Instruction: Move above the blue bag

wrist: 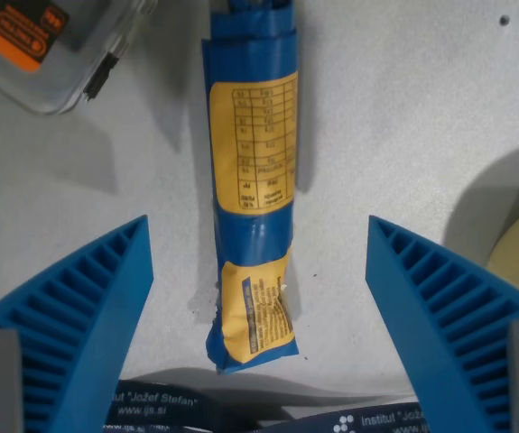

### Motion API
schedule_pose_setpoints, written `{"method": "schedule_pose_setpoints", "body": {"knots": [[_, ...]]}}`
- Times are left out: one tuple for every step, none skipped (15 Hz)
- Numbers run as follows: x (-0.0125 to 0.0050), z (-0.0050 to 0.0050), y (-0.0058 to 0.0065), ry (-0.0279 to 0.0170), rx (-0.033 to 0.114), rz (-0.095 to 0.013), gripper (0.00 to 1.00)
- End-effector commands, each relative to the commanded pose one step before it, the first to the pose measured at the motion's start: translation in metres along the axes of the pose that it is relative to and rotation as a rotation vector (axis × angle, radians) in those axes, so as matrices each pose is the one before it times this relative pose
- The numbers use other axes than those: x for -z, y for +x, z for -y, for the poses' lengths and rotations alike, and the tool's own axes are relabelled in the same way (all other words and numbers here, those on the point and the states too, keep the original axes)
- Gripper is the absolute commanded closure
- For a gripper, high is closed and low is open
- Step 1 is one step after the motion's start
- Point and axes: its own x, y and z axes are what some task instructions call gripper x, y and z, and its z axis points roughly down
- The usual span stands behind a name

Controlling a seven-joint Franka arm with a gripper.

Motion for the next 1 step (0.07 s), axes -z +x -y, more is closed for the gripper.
{"method": "schedule_pose_setpoints", "body": {"knots": [[-0.00162, 0.00054, 0.008, 0.02952, -0.0283, 0.0269, 0.0]]}}
